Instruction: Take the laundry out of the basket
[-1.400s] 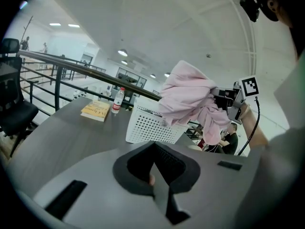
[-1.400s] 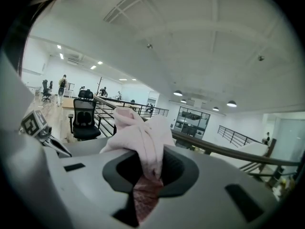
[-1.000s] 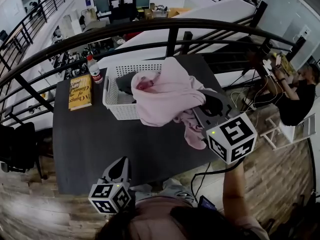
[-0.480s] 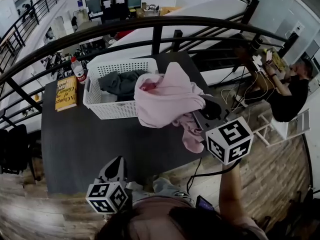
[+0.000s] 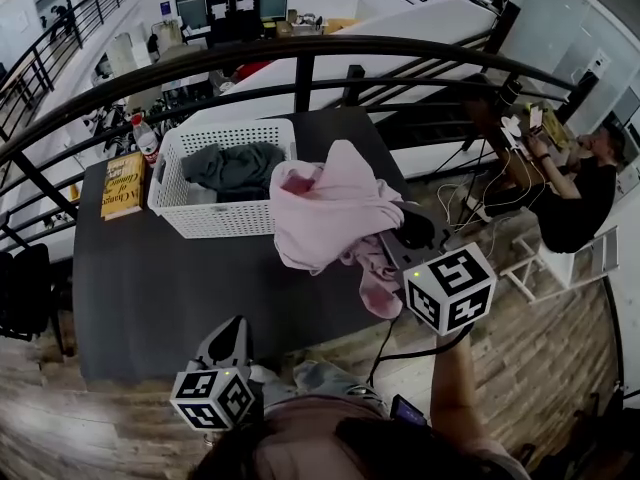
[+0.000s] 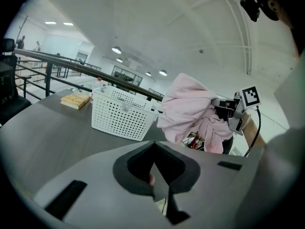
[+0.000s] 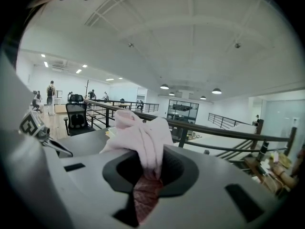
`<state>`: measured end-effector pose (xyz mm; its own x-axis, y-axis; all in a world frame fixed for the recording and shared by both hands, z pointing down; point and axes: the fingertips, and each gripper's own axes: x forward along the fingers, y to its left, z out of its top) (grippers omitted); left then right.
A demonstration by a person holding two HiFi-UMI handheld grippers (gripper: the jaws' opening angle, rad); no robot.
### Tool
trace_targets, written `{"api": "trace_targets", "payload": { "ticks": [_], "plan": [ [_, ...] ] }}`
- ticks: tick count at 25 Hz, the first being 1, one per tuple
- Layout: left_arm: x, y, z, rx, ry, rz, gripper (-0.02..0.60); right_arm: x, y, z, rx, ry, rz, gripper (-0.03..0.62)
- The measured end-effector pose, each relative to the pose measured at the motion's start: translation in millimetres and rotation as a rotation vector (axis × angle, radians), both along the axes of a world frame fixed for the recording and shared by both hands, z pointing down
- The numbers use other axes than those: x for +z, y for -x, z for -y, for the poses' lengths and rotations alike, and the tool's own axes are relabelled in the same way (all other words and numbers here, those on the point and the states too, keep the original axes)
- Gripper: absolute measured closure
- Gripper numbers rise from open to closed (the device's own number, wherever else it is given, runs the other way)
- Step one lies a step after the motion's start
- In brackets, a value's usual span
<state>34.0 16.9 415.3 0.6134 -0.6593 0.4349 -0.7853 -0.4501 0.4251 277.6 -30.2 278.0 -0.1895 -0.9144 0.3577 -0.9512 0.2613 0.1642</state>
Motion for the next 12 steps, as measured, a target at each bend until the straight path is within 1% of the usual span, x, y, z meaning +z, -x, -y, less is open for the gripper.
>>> {"api": "trace_targets", "payload": {
  "ticks": [5, 12],
  "plan": [
    [4.9, -18.8, -9.7, -0.013, 0.004, -0.004, 0.583, 25.4, -28.1, -9.1, 0.024, 0.063, -0.039, 0.52],
    [10.5, -51.3, -21.8, -0.018, 0.014, 0.001, 0.583, 65.0, -72.9, -18.7, 0.057, 0.136, -0.019, 0.523]
  ]
}}
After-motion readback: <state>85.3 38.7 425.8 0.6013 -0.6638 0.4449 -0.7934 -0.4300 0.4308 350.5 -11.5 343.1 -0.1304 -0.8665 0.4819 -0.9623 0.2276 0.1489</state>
